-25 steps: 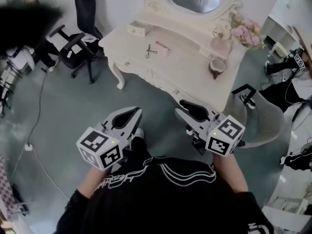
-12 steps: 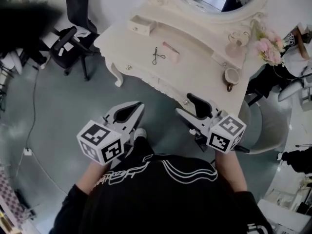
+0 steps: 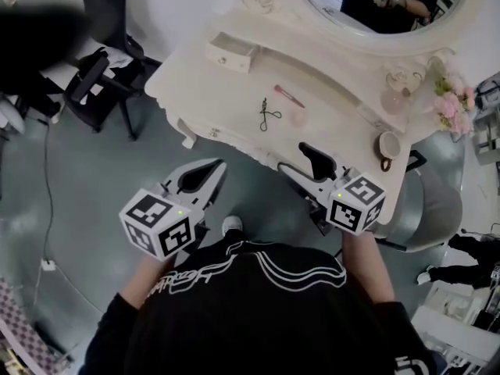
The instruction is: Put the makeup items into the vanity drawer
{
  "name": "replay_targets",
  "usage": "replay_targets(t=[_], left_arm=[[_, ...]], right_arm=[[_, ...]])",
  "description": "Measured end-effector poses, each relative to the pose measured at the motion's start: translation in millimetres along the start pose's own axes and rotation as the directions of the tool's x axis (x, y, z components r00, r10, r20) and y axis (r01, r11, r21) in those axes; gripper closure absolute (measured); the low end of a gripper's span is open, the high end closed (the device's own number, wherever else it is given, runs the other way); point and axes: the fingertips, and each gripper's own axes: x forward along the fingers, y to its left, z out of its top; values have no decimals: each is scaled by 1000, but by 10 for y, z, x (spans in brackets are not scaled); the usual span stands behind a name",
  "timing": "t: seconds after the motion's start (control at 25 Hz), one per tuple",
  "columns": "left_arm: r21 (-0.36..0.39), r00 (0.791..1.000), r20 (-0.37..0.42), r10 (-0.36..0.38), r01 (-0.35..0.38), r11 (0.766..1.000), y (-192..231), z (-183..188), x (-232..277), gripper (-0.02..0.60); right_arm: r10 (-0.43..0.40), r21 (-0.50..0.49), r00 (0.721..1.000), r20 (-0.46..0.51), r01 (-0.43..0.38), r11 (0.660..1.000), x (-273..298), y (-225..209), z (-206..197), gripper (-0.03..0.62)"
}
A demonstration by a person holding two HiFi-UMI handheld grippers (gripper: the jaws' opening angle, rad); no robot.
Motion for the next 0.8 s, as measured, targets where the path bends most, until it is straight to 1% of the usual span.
replay_targets(t=[0.2,0.4,0.64,0.8], left_arm=[[-8,1000,-17,-22,22,1000,518,192,144,558],[-20,999,-37,-34,34,999,864,240,275,558],[-33,998,-61,-26,24,999,1080,180,423,558],[-53,997,-79,-1,-3,999,1195,148,490,558]], right_arm=[[-57,-9,997,-53,57,998,496,-267,66,298],[-121,-16,988,-98,120,993,831,-570,-1,298],[-215,-126,959,-186,193,973,1126,-873,-196,299],[-248,-161,942,-226,215,963,1315,-1062,-282,299]])
